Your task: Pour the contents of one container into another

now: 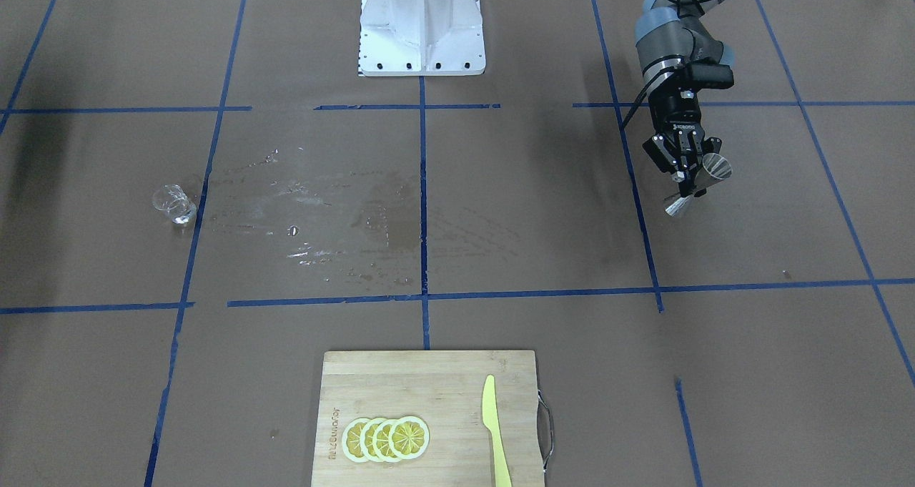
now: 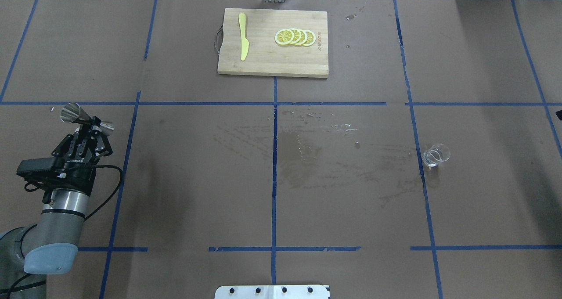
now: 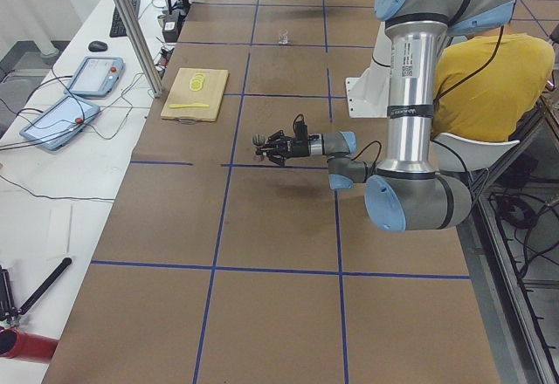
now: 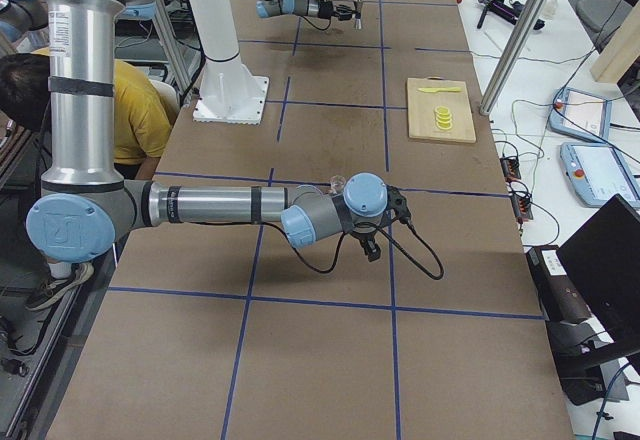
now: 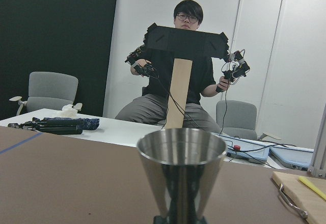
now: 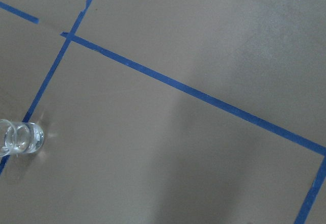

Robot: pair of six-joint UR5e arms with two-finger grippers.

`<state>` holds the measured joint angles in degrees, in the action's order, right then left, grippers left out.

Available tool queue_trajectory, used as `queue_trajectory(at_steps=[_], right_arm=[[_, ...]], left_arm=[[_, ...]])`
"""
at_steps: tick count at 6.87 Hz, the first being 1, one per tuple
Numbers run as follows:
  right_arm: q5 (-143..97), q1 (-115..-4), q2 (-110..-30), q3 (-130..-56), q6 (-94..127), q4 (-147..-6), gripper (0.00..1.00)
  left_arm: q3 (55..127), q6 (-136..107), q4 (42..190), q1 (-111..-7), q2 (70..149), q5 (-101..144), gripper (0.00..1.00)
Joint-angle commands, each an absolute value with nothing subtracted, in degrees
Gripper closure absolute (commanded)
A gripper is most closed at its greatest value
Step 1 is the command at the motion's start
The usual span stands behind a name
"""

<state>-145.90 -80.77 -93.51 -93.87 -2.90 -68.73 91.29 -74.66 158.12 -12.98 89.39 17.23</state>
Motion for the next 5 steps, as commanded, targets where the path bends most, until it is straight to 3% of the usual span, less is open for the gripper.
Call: queue_trajectory(at_steps=[1,5], right_arm=[[-145.9,-80.8,-93.5,-93.8,-2.9,-68.7,0.0],[-145.4,-80.1,-91.7,-94.8,-2.8,-66.4,0.0]], left_arm=[[91.3,-74.5,158.1,-13.0,89.5,17.2,1.0],[92.0,-60.5,160.7,-12.7,93.2,19.8,1.0]])
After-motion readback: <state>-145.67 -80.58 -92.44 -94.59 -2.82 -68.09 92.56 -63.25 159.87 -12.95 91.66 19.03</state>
